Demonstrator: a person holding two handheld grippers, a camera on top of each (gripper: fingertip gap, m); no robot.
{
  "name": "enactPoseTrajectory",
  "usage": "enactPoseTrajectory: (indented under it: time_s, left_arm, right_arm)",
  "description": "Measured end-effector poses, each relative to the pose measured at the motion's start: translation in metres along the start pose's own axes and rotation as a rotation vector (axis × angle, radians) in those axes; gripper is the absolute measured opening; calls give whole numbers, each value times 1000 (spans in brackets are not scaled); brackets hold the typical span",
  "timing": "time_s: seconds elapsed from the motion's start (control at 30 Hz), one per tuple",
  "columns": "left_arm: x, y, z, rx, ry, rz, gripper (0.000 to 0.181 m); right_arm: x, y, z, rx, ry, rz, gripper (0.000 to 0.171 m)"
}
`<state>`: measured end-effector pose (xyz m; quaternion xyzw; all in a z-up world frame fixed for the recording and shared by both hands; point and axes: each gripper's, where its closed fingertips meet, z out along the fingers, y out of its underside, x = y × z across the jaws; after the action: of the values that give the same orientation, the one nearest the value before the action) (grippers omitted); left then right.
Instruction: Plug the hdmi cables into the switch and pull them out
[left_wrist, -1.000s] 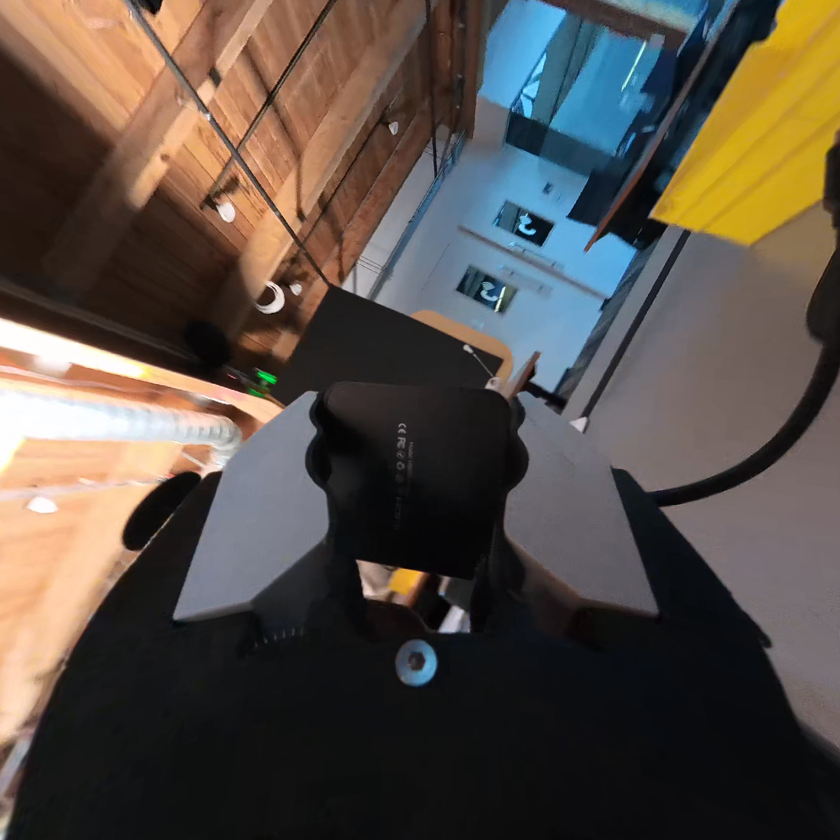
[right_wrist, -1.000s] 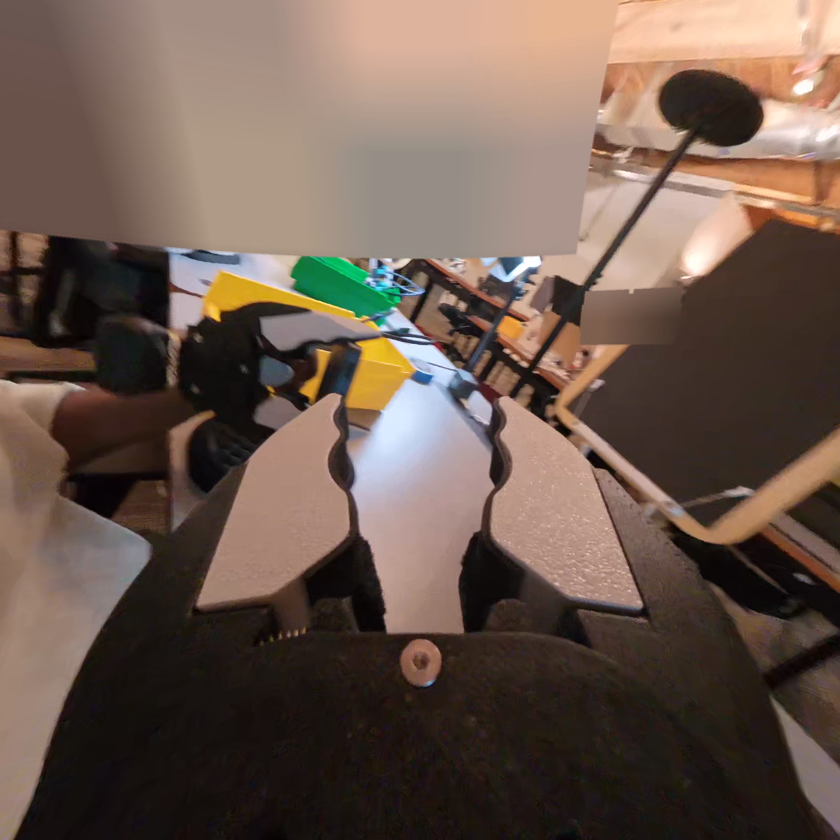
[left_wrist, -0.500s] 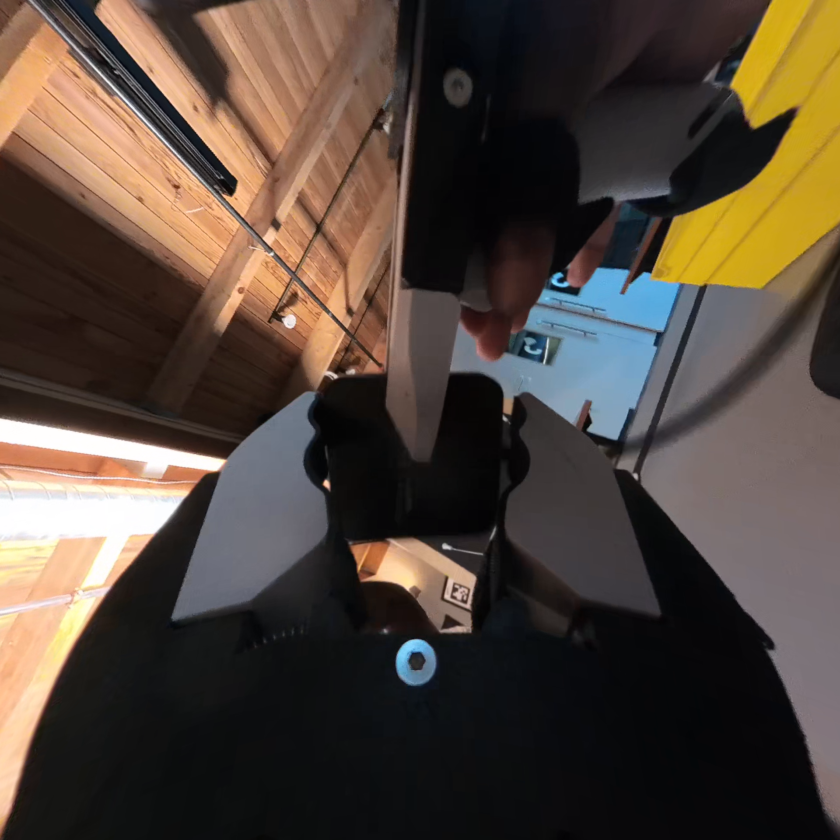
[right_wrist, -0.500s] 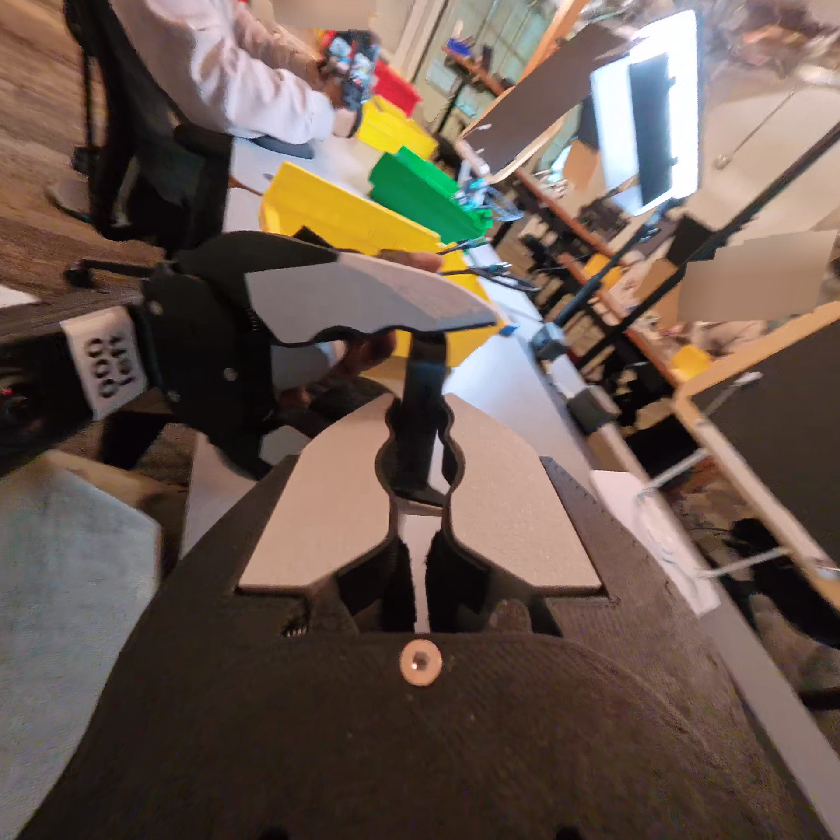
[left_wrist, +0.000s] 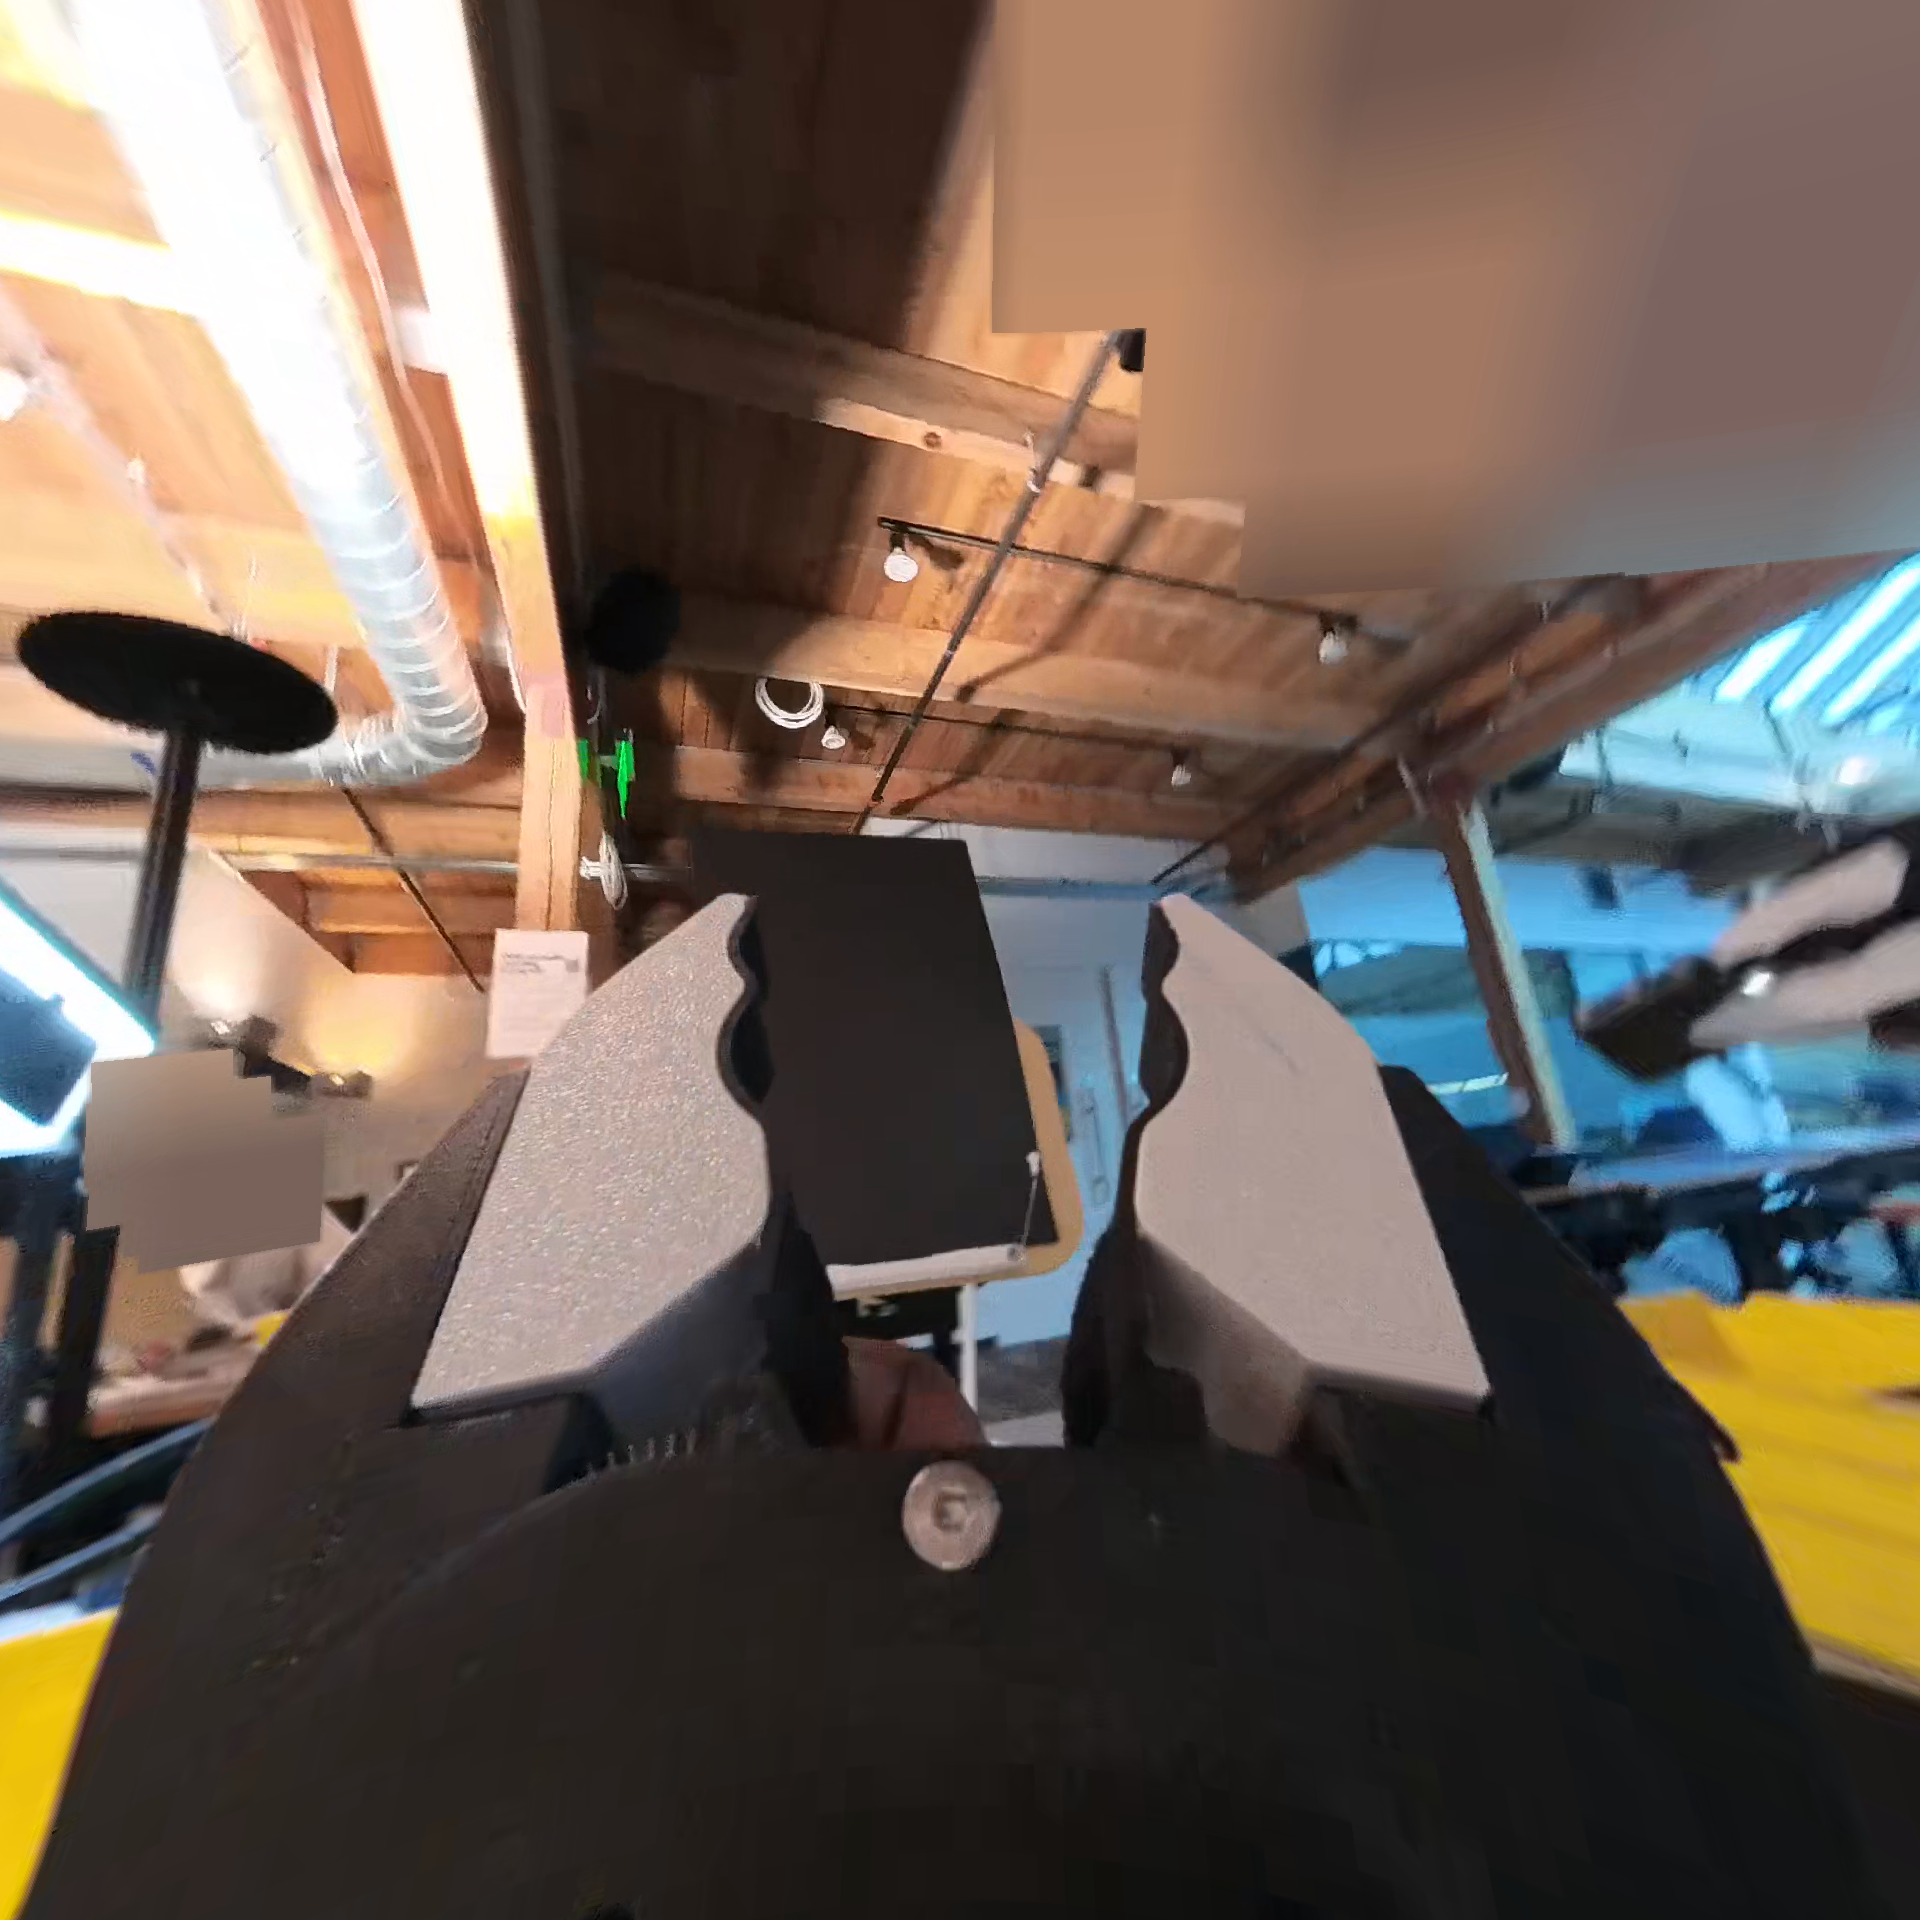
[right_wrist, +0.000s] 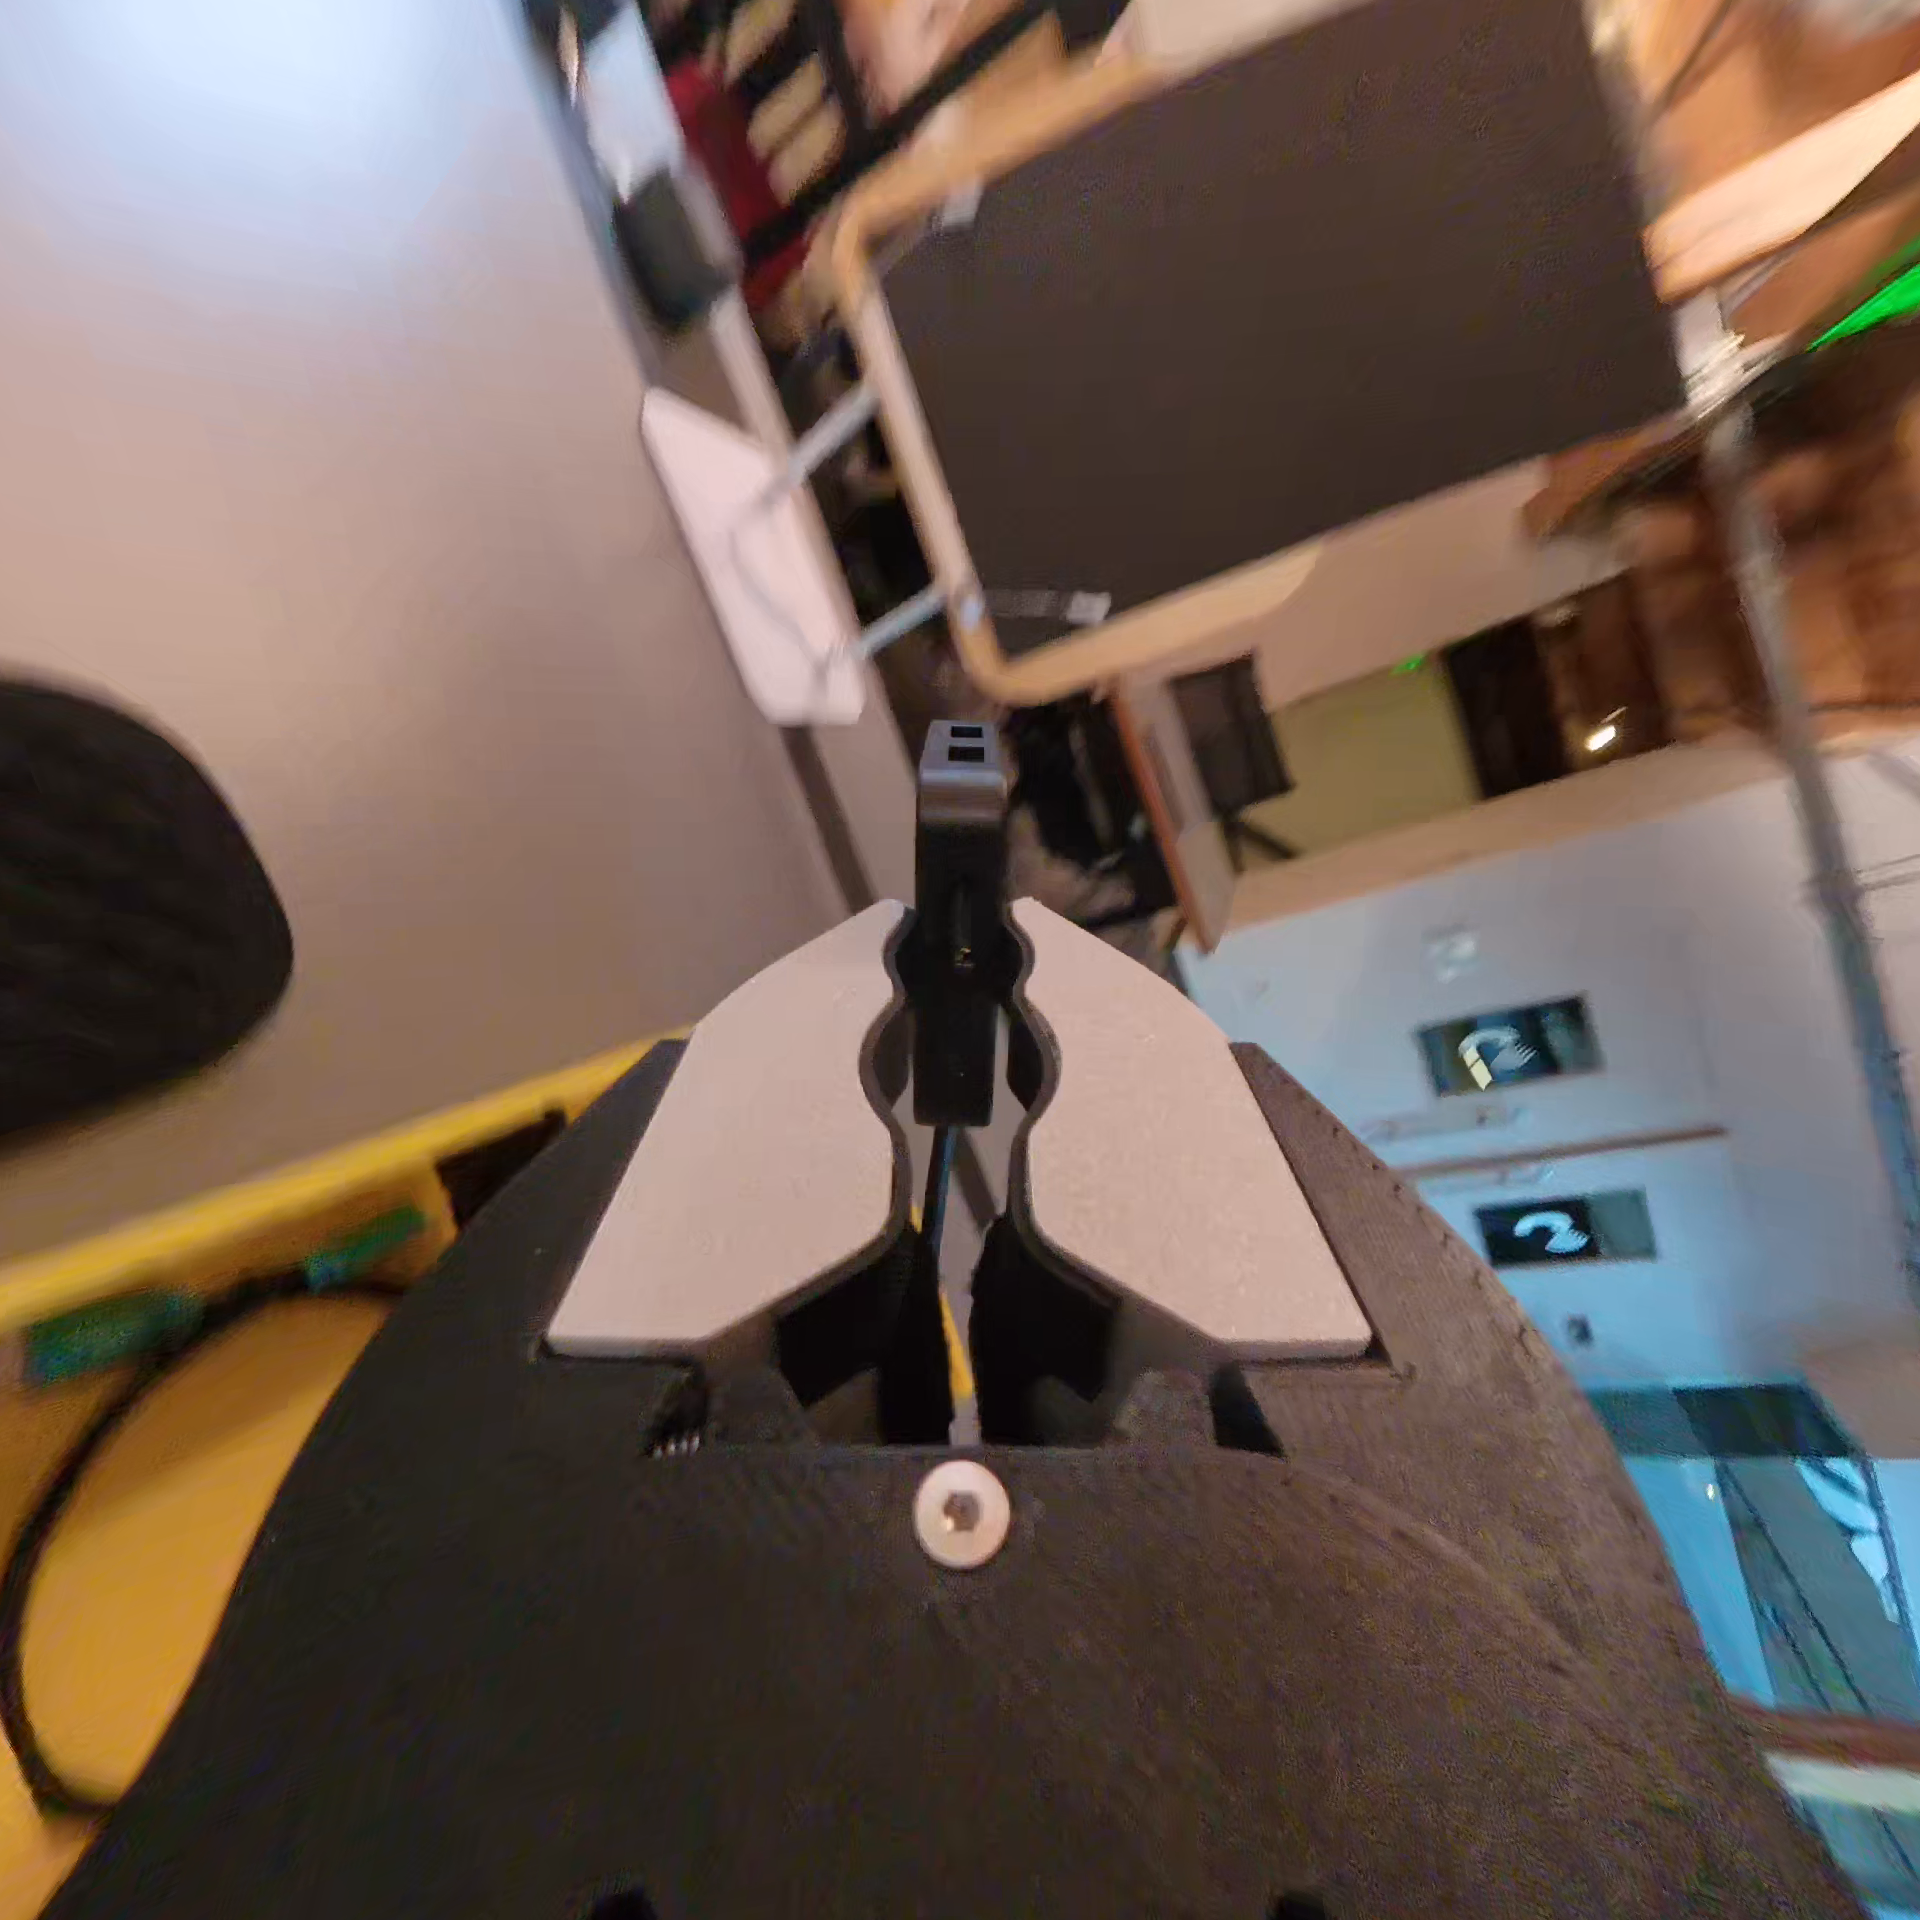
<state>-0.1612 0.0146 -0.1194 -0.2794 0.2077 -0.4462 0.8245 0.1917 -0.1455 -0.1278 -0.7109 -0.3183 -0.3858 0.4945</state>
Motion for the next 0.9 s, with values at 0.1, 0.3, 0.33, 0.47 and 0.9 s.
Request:
enactPoseTrajectory:
  time_s: [0.1, 0.3, 0.33, 0.47, 0.9]
  left_arm:
    - [-14, -3, -2, 20, -31, -80, 67]
    - [-17, -1, -1, 11, -44, -56, 64]
    - [-17, -1, -1, 6, -40, -55, 65]
    - [-15, 3, 0, -7, -34, -34, 62]
    - [-18, 7, -1, -28, -35, -8, 61]
  right_arm:
    - [-18, 60, 22, -171, -221, -41, 14]
    - [-67, 126, 60, -370, -665, -14, 14]
    - [-72, 137, 64, -415, -720, -5, 14]
    - [-91, 171, 68, -585, -943, 38, 14]
    - [-93, 182, 92, -559, -955, 107, 44]
